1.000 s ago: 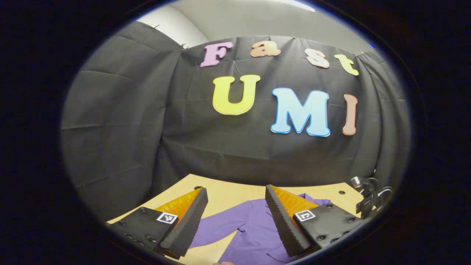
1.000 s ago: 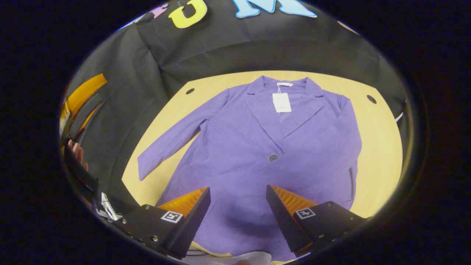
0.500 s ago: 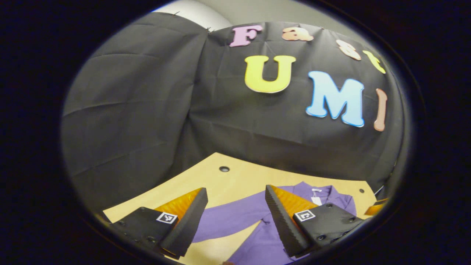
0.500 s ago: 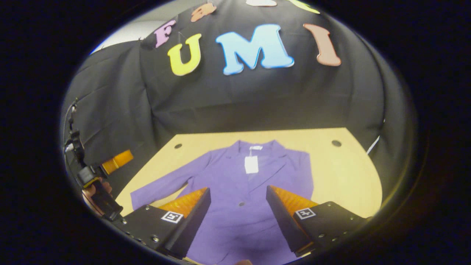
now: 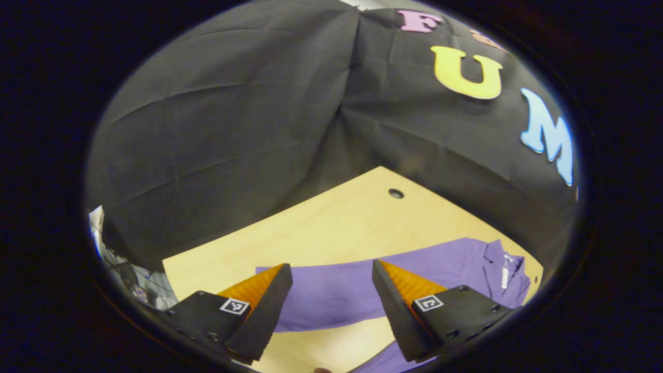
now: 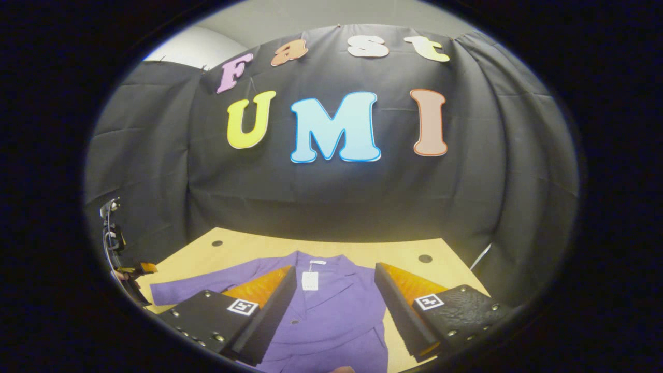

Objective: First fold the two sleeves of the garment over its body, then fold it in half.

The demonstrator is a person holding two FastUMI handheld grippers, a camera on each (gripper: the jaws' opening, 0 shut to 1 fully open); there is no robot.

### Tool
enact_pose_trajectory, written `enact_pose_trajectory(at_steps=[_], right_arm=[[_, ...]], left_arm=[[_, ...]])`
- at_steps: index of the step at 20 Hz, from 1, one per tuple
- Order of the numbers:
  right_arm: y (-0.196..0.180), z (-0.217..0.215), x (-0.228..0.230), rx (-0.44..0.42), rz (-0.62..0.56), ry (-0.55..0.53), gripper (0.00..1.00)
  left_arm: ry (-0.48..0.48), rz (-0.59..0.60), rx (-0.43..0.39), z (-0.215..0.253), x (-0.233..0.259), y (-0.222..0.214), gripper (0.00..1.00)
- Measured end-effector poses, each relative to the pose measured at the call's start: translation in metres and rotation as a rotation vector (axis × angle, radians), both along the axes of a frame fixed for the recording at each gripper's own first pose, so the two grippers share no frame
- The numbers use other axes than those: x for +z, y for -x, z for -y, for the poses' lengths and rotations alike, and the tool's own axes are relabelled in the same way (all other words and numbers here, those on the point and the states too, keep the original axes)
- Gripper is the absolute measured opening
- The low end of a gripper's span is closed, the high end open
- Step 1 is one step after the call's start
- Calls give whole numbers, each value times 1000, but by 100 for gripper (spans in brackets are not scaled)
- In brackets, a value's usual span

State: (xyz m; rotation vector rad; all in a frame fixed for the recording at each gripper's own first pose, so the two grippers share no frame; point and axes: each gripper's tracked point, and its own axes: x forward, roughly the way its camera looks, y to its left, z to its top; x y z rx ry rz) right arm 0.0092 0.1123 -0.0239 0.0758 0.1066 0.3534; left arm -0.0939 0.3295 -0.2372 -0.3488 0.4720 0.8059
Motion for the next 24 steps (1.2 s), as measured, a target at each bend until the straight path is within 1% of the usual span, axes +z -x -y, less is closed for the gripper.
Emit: enact_pose_trajectory(at_steps=[3,6,8,10,12,15,16,19,20,24], right_arm=[[1,0,-3,6,-8,11,94],[2,-2,-3,19,-15,9,94],[1,-4,-6,24,-22,8,94],[3,-5,-6,30,-28,9,94],[3,-7,-9,36,-35,12,94],[5,-12,-12,53,-47,13,94],[7,-12,-13,56,-50,16,94],[7,-14,-18,65,-62,26,94],[6,-14,-19,67,-63,31,94],[6,-18,-21,85,-76,29,94]], left_arm=[[55,-52,66,-17,-25,13,99],[117,-81,130,-23,-42,21,99],[147,-105,162,-27,-53,23,100],[172,-155,180,-28,-63,26,99],[200,-218,185,-28,-73,33,99],[237,-318,163,-21,-82,41,99],[264,-333,155,-16,-81,41,100],[252,-327,119,-16,-78,38,98],[256,-323,116,-14,-76,38,94],[238,-290,122,-15,-76,24,45]])
